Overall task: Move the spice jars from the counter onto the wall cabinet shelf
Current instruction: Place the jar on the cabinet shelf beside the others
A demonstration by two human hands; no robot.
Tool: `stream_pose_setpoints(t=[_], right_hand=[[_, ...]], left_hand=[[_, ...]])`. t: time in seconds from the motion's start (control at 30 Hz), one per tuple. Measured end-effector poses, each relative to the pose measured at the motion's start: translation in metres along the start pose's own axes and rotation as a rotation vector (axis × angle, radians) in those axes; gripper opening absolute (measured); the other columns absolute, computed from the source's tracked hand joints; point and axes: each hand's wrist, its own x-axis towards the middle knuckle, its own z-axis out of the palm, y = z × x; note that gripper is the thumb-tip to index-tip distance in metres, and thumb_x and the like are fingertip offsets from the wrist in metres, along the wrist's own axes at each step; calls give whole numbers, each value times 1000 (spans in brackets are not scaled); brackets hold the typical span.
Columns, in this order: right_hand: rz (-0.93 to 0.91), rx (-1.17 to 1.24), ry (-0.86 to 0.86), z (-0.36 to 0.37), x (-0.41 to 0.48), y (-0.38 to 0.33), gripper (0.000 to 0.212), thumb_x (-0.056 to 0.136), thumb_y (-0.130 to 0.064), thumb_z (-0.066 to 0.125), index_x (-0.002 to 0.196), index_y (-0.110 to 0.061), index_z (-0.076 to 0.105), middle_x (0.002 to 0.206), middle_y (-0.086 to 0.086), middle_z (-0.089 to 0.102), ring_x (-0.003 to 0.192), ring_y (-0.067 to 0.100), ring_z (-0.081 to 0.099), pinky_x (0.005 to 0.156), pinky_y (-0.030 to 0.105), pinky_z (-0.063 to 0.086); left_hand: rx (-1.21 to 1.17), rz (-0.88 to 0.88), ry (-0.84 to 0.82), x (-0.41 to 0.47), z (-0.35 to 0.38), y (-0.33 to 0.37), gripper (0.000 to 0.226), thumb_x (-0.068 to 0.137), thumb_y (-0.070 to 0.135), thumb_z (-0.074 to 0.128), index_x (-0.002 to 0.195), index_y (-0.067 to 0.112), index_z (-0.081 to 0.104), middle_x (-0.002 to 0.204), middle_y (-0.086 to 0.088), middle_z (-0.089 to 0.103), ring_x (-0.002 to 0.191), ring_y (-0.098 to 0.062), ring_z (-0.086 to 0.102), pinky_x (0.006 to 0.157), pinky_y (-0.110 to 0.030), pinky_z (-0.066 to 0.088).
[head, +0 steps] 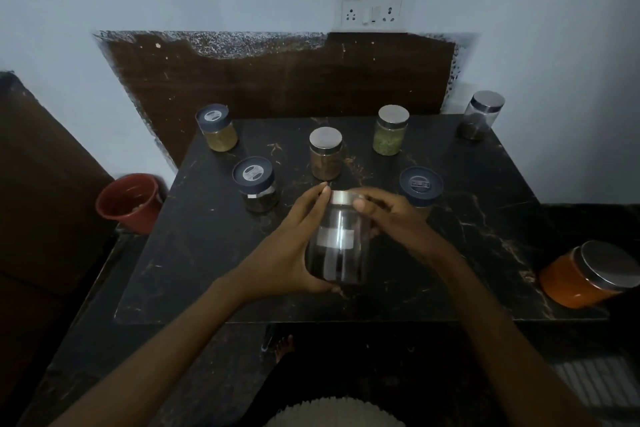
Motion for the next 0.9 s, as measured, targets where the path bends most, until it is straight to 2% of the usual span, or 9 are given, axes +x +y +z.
stream_pose_setpoints(t=[0.17,0.23,0.33,0.4,0.47,0.57,0.7,0.8,0.9], right_hand=[[23,-23,-3,4,-5,5,33,86,-39,49,116,-28,56,108,0,64,95,15,66,68,23,55],[30,-31,-28,4,-7,6,42,85,-45,49,125,-33,45,114,-2,60,97,11,64,69,21,54],[-18,-29,-113,-4,-16,8,90,66,-62,68,139,-39,20,121,-19,53,103,6,62,77,24,54],[-46,-140,-180,-8,-26,7,122,46,-57,82,139,-53,2,147,-16,26,116,7,53,89,32,51],[-67,-287,-219,-7,-35,7,135,43,-45,86,132,-62,-14,153,-20,-8,120,3,47,94,34,49],[-76,-382,-217,1,-43,10,144,49,-32,91,133,-56,-23,149,-27,-18,121,-5,39,95,29,48],[-58,-389,-206,7,-44,13,143,52,-27,90,135,-51,-24,143,-35,-14,115,-23,29,84,7,45],[-56,-396,-186,10,-45,12,142,51,-27,90,139,-48,-20,141,-35,-7,116,-27,19,82,0,39],[-72,-438,-178,12,-45,11,138,52,-26,90,143,-41,-13,141,-30,-3,119,-30,7,87,-5,29]], left_hand=[[14,-11,24,-3,1,1,127,57,53,81,150,23,0,152,13,1,139,-2,12,109,-17,24],[-33,-21,36,-4,1,4,127,56,55,80,150,25,0,150,17,3,139,-2,14,110,-20,27],[-83,-38,59,-6,-3,6,127,55,55,80,150,26,1,149,20,6,139,-2,15,110,-29,32],[-84,-46,65,-7,-6,8,126,54,57,79,150,26,2,149,20,7,139,-1,15,110,-30,34],[-88,-51,58,-10,-8,9,126,55,58,78,150,26,1,149,19,7,139,-1,16,109,-30,34],[-78,-61,45,-12,-6,11,128,53,59,78,149,30,-1,149,22,5,137,4,14,107,-23,33],[-65,-56,27,-13,-5,13,129,52,59,79,148,31,-2,149,22,3,138,0,15,109,-27,34],[-109,-73,-14,-15,-6,12,130,53,57,79,149,29,-4,149,24,1,139,1,13,111,-27,31],[-100,-65,-45,-17,-5,12,135,54,57,79,147,30,-16,150,26,-13,139,8,2,107,-7,22]])
